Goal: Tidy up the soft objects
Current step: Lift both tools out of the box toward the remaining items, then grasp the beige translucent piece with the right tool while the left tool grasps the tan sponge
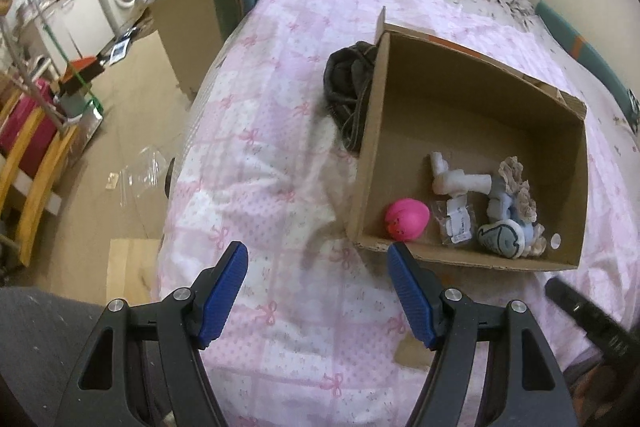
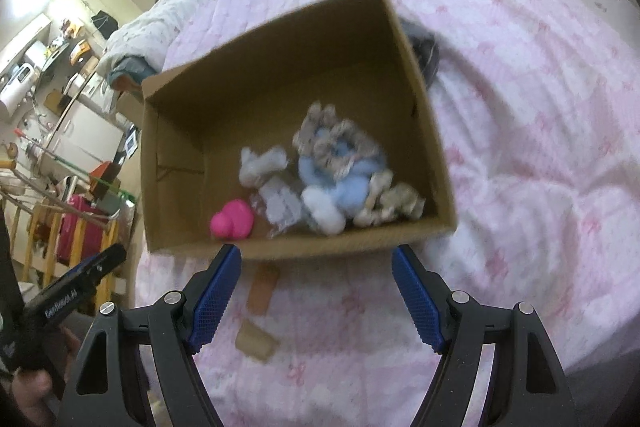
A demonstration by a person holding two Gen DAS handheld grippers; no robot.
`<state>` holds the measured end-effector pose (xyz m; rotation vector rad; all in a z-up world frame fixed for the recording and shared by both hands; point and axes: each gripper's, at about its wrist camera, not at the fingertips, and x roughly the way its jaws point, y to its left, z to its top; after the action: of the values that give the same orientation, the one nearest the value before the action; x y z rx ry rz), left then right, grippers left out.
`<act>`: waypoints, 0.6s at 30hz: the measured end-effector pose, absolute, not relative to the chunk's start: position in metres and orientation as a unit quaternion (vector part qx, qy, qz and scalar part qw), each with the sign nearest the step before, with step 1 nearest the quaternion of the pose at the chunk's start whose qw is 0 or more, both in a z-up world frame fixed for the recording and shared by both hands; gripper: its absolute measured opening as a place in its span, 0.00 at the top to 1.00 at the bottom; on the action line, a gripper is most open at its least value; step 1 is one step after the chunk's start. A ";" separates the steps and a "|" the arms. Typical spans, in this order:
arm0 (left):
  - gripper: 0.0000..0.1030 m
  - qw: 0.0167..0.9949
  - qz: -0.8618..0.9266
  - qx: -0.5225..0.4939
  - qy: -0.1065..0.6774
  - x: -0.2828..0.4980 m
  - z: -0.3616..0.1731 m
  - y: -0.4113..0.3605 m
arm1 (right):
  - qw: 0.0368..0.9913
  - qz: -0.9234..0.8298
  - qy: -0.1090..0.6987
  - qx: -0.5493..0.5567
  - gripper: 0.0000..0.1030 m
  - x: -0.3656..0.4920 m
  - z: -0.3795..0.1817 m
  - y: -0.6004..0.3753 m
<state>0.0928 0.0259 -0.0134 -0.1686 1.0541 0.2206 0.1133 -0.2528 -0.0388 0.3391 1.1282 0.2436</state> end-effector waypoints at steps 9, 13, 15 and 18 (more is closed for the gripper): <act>0.33 0.837 0.112 -0.130 0.519 0.097 -0.022 0.039 | 0.793 0.159 0.576 0.120 0.20 0.110 -0.068 -0.216; 0.33 0.831 0.106 -0.134 0.530 0.100 -0.025 0.039 | 0.766 0.193 0.607 0.087 0.21 0.104 -0.089 -0.180; 0.33 0.830 0.104 -0.134 0.531 0.099 -0.025 0.039 | 0.753 0.211 0.621 0.053 0.22 0.098 -0.100 -0.159; 0.33 0.829 0.100 -0.138 0.532 0.099 -0.025 0.039 | 0.746 0.222 0.628 -0.008 0.22 0.090 -0.112 -0.135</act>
<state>0.0986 0.0394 -0.0248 -0.2932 1.1290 0.2130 0.0895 -0.1352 -0.1123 -0.0177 1.3743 0.4865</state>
